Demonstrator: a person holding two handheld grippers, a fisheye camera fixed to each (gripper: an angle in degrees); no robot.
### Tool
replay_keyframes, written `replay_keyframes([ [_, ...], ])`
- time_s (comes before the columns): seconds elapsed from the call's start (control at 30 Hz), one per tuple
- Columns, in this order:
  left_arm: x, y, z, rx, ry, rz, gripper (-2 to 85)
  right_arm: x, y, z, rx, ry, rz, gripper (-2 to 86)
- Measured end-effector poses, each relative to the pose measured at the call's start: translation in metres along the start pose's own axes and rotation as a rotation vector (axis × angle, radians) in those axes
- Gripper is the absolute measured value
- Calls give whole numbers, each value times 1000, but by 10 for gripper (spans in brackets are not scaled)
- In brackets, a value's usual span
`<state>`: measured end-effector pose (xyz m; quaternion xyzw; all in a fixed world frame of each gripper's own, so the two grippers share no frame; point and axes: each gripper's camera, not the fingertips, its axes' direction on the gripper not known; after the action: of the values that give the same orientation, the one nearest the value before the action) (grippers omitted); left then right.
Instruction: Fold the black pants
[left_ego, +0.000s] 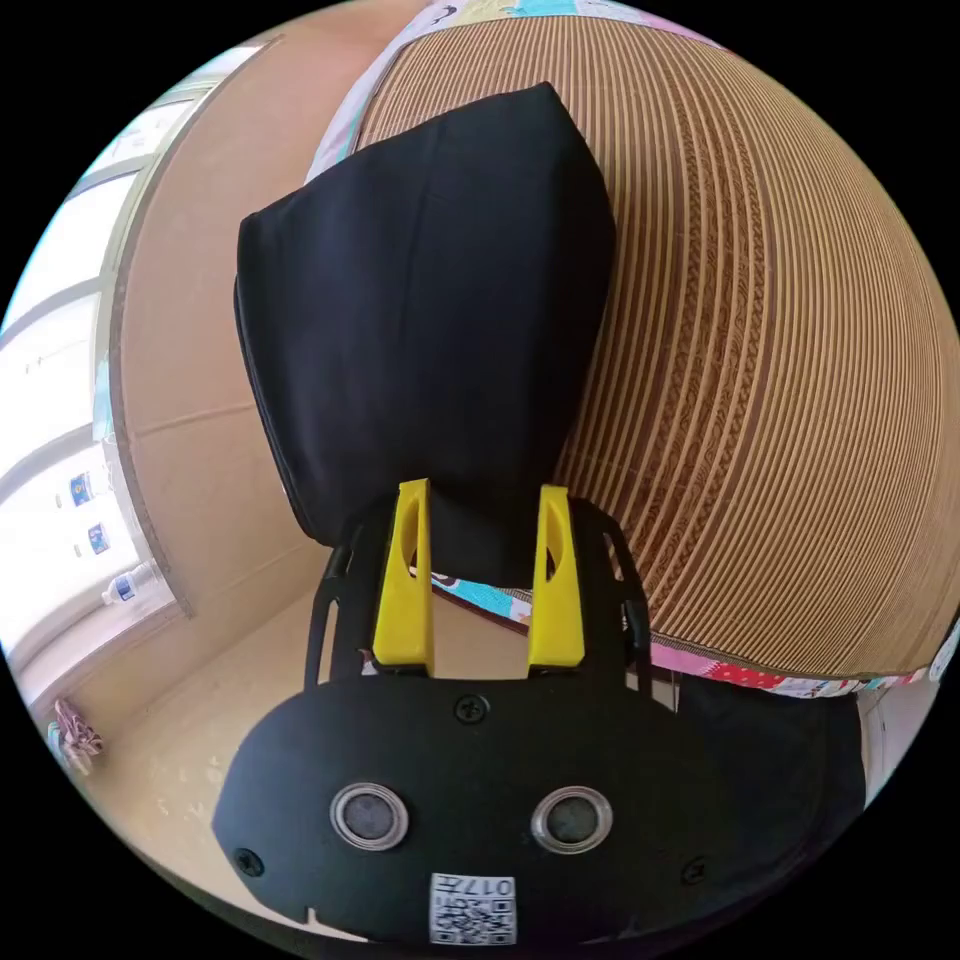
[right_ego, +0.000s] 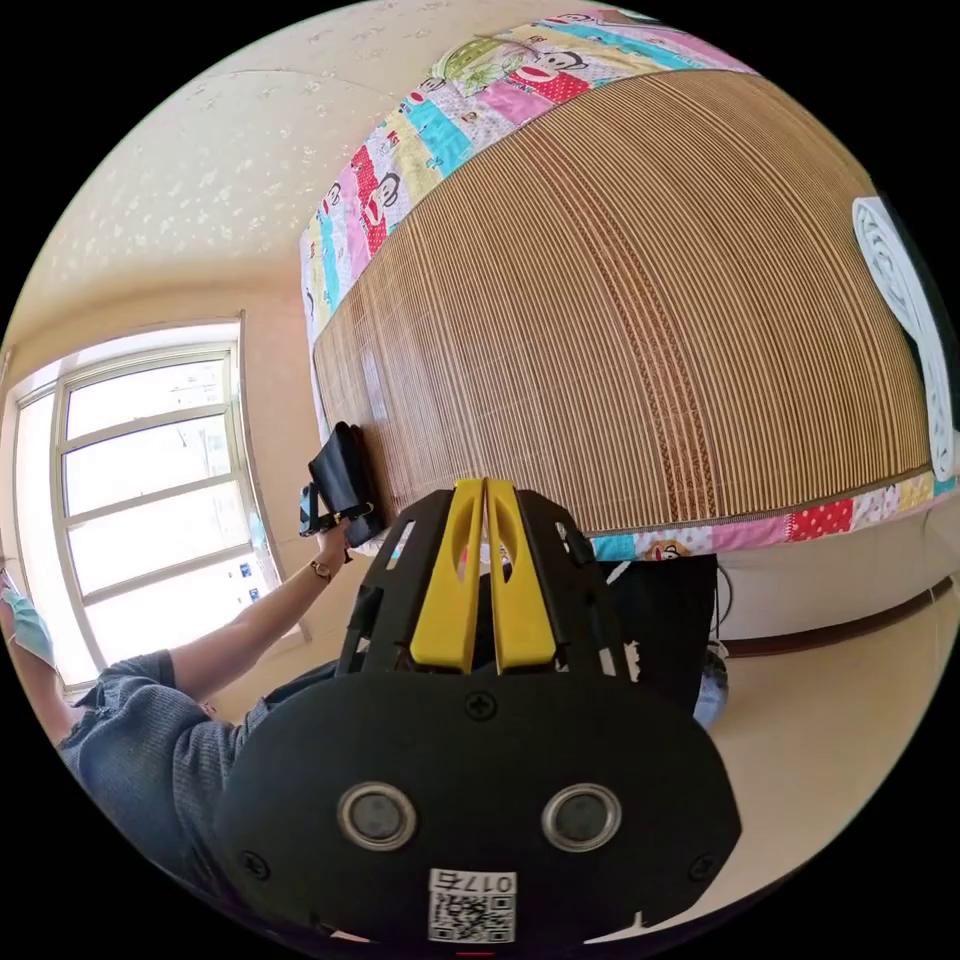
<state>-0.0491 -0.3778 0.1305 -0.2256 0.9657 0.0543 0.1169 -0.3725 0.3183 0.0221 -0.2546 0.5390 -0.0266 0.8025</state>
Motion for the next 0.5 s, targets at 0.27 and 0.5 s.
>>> replay_keyframes([
  [0.27,-186,71,-49,176,866,34,48,7,-15,-28,91,-75,16,4],
  [0.5,-258,167,-210,717,1261,385,48,10,-35,-22,77,-116,-9,4],
])
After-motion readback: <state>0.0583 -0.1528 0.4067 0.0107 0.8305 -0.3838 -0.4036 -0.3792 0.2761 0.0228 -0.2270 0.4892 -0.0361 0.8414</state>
